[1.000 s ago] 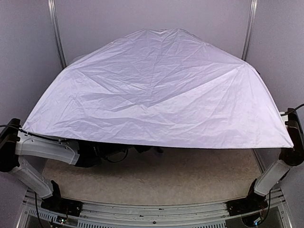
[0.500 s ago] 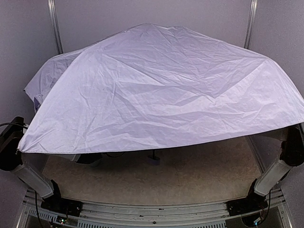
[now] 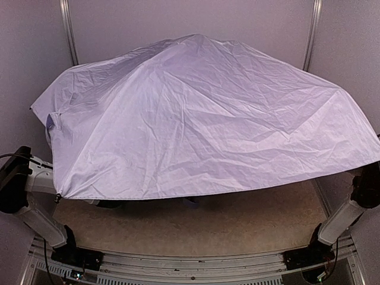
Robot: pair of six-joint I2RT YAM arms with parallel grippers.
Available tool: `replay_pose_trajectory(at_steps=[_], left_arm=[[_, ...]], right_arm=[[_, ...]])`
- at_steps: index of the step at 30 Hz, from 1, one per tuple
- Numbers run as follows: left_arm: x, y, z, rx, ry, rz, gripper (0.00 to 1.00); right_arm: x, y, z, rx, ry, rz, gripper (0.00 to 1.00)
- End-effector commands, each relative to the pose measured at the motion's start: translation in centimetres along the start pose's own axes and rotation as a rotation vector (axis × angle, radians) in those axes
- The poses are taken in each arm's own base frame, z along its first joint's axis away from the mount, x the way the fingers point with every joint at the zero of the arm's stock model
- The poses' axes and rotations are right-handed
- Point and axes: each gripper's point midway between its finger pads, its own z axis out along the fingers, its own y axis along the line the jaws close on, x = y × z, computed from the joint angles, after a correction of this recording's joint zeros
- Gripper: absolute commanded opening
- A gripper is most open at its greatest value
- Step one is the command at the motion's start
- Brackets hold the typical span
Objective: Put away the umbrella
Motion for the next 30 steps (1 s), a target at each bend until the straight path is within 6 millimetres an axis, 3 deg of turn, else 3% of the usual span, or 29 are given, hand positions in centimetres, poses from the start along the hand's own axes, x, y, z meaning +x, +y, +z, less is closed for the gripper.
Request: replay_pose_trajectory(at_steps=[1, 7, 13, 22, 24, 28, 30], left_arm=[[-3.6, -1.6, 0.3, -0.014, -0.095, 0.071, 0.00], [-4.7, -1.6, -0.3, -0.038, -0.127, 0.079, 0.00], [-6.2, -1.1, -0.6, -0.085, -0.150, 0.083, 0.00], [-6.7, -0.5, -0.3, -0.107, -0.144, 0.106, 0.00], [-6.8, -0.6, -0.3, -0.106, -0.146, 0.109, 0.00], [-6.9, -0.7, -0.3, -0.105, -0.147, 0.116, 0.00], [-7.0, -0.7, -0.3, -0.106, -0.149, 0.116, 0.00]], right_arm=[[-4.8, 0.2, 0.4, 0.071, -0.094, -0.117, 0.39], [-4.1, -0.4, 0.4, 0.099, -0.072, -0.136, 0.32], [-3.1, -1.0, 0.2, 0.122, -0.028, -0.145, 0.46], [-3.3, -1.4, 0.0, 0.155, -0.027, -0.169, 0.49], [-3.3, -1.4, 0.1, 0.155, -0.029, -0.177, 0.44], [-3.5, -1.3, 0.1, 0.155, -0.029, -0.172, 0.21], [-3.5, -1.2, 0.2, 0.149, -0.024, -0.167, 0.15]])
